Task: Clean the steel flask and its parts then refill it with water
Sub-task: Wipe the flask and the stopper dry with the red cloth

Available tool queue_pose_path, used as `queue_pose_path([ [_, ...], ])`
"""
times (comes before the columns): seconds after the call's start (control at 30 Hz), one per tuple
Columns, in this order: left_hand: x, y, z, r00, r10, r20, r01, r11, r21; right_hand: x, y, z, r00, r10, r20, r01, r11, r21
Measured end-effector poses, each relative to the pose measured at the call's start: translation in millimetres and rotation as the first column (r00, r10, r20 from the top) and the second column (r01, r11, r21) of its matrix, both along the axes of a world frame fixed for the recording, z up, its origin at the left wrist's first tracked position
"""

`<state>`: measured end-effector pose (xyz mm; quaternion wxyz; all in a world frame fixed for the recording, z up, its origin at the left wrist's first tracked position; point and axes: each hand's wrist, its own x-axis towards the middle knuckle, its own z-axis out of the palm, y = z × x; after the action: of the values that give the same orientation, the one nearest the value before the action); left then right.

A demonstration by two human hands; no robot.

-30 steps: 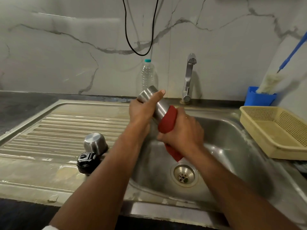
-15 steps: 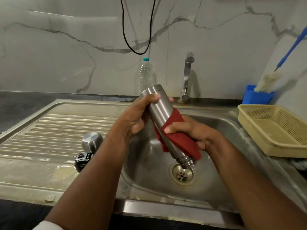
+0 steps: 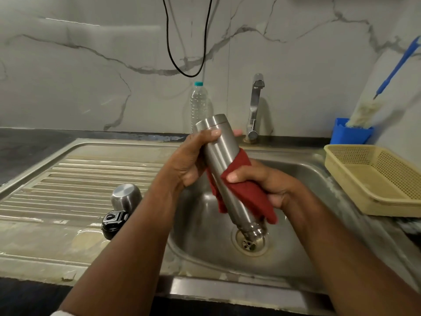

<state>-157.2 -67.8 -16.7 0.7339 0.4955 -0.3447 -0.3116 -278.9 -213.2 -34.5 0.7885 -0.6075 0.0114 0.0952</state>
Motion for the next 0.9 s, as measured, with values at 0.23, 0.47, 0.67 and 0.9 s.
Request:
queue_pose_path([
  [0.23,-6,-9,9,0.903,0.430,-0.001,-0.424,0.890,0.169,6,10,5,0.931,-0.329,0.159,0.359,0.737,-0.574],
  [0.47,-6,-20,-2,0.779,0.627,-0.021,-0.606,0.761,0.233,20,16,-16,0.877,-0.402,0.264,0.453,0.507,-0.733],
  [0.67,22,10,-3,0.995,0.075,-0.060,-0.076,0.997,-0.005,1,3,-8,0.993,0.103,-0.062,-0.105,0.994,-0.026],
  [0.9,-12,-29,-1,0.749,0.662,0.019,-0.649,0.728,0.223,14,38,-13,0.773,-0.422,0.474,0.560,0.100,-0.823],
])
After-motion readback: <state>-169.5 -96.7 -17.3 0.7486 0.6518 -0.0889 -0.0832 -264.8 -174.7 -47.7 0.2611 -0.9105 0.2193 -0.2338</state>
